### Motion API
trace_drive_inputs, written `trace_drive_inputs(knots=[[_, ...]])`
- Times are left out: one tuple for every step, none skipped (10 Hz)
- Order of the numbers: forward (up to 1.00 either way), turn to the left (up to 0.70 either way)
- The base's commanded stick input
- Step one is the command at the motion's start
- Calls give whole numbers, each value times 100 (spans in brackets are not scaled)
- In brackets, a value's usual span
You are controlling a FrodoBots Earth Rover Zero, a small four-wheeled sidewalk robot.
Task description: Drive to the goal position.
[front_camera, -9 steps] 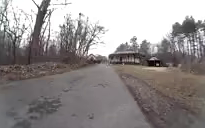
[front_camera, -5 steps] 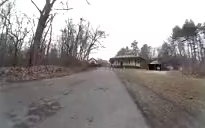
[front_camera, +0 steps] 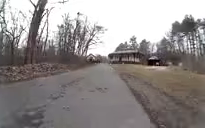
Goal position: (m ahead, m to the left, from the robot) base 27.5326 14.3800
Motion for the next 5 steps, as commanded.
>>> trace_drive_inputs(knots=[[100, -11], [100, 0], [100, 0], [100, 0], [100, 0]])
